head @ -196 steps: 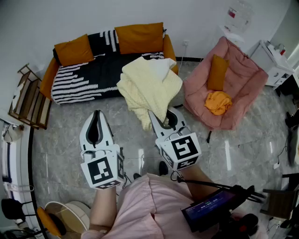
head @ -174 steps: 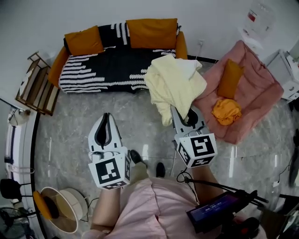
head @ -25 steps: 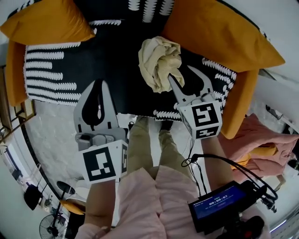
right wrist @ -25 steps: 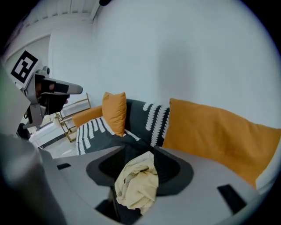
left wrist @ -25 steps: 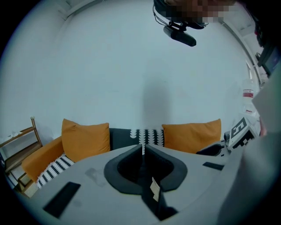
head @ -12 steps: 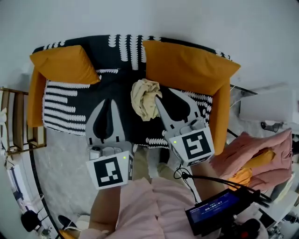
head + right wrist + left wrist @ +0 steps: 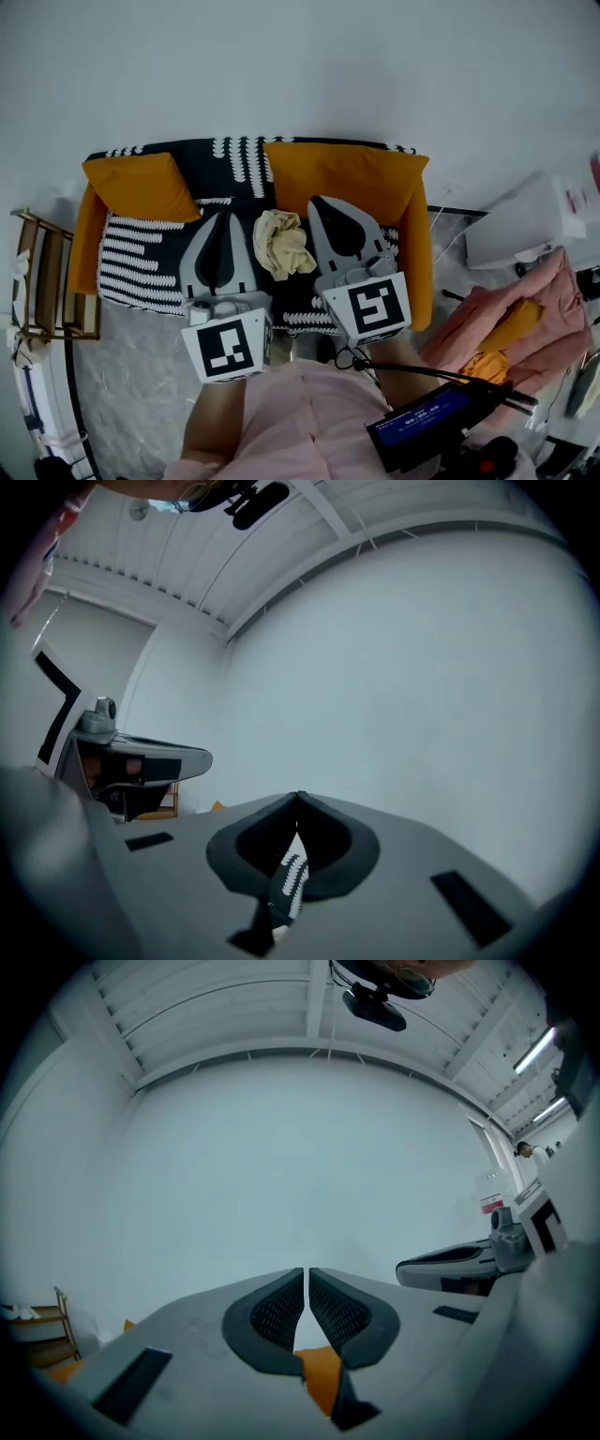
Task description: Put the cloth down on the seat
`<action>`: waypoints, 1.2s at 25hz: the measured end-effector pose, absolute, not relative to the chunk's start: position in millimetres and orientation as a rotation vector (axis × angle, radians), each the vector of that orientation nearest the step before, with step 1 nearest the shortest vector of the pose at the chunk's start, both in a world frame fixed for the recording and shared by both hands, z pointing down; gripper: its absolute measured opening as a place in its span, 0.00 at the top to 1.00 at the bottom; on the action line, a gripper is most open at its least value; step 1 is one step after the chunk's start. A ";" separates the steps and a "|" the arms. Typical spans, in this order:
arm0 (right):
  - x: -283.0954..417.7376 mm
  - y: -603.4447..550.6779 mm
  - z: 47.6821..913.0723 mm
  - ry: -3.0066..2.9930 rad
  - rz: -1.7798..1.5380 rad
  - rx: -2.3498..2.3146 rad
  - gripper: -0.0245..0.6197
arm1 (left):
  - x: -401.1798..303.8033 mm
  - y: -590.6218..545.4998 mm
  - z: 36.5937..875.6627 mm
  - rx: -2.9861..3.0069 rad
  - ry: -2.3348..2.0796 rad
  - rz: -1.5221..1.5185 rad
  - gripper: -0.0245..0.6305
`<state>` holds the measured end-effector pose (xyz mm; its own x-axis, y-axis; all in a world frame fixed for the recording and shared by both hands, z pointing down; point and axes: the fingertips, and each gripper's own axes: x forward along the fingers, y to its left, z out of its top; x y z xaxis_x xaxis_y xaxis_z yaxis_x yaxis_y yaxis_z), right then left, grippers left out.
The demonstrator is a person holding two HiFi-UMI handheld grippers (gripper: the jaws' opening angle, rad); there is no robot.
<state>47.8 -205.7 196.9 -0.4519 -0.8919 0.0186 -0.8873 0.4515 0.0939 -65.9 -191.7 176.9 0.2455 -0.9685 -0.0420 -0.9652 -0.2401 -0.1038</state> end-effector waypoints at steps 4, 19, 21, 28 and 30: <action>62.3 -195.5 179.8 -2.631 -0.179 1.626 0.96 | -48.7 -181.6 164.8 -2.387 1.843 -0.038 0.92; 66.3 -179.2 159.4 -2.686 -0.253 1.632 0.96 | -38.2 -167.7 146.8 -2.357 1.819 -0.002 0.92; 65.6 -178.5 159.4 -2.688 -0.250 1.630 0.96 | -37.8 -167.0 146.2 -2.362 1.827 0.007 0.92; 64.0 -178.7 159.0 -2.690 -0.259 1.625 0.96 | -41.1 -167.9 147.1 -2.344 1.821 -0.002 0.92; 64.2 -178.8 159.4 -2.689 -0.259 1.624 0.96 | -41.6 -168.2 146.8 -2.334 1.814 -0.003 0.92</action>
<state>64.2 -178.8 159.4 -0.4693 -0.8781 -0.0935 -0.8798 0.4558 0.1349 -41.6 -168.2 146.8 0.2531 -0.9610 -0.1115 -0.9606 -0.2360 -0.1466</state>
